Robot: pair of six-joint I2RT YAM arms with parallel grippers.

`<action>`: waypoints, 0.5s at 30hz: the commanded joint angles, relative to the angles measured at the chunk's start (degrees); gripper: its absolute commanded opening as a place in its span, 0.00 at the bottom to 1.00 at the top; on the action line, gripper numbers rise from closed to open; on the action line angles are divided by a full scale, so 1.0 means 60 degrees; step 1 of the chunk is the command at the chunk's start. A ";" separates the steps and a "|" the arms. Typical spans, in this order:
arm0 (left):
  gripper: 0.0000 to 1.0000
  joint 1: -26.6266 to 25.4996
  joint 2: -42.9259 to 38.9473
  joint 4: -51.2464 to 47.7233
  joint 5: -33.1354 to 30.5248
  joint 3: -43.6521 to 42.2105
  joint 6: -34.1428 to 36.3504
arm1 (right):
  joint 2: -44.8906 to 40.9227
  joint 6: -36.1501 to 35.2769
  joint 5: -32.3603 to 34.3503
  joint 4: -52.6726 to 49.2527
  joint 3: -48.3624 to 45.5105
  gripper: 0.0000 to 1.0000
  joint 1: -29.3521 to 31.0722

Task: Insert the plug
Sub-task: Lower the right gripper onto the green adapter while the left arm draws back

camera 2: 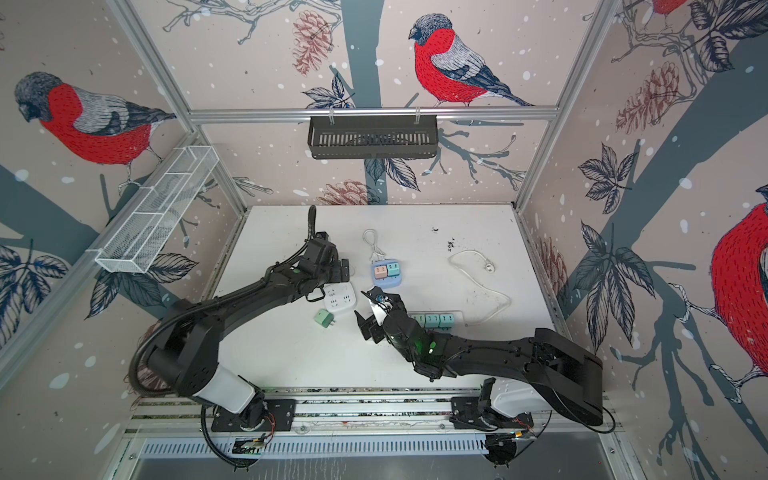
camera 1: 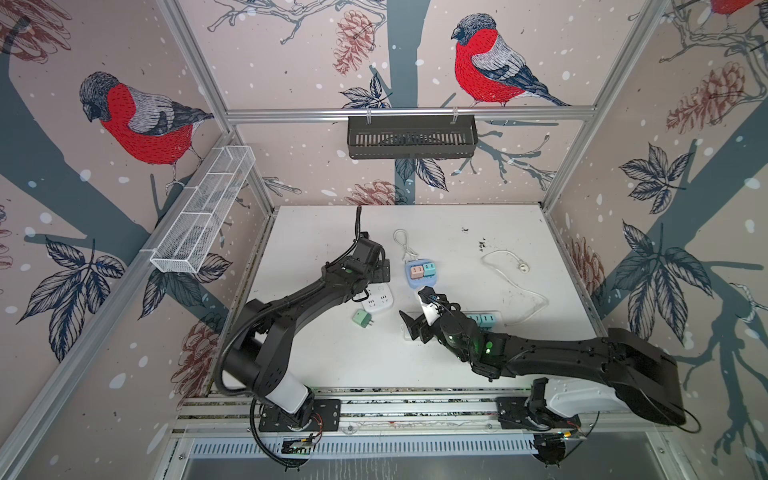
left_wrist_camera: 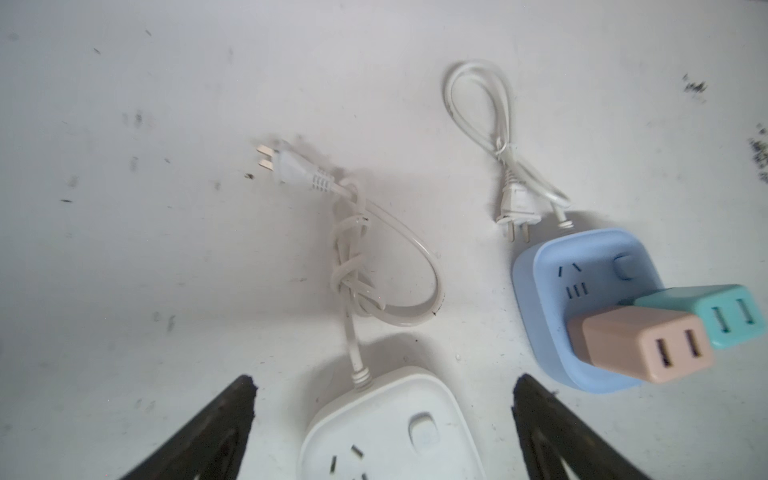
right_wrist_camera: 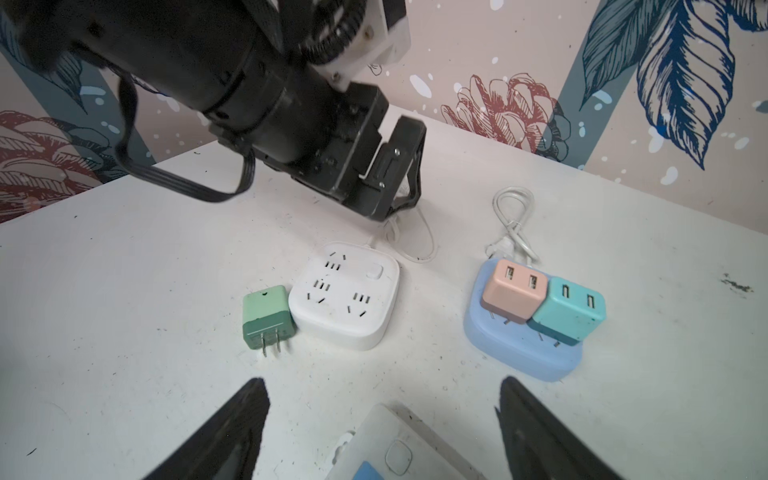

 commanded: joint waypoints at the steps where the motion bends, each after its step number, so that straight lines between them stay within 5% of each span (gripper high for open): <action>1: 0.96 -0.0011 -0.1571 0.0166 -0.1080 -0.0860 -0.0067 | -0.0006 -0.0430 -0.0089 0.0355 -0.0003 0.88 0.0170; 8: 0.96 -0.0012 -0.6146 0.2485 -0.1598 -0.4678 -0.0105 | 0.0692 -0.0699 -0.0245 0.0239 0.0460 0.88 0.0494; 15: 0.97 0.0012 -1.0345 0.1713 -0.3119 -0.7030 -0.0099 | 0.2035 -0.0791 -0.0500 -0.0378 0.1612 0.88 0.0815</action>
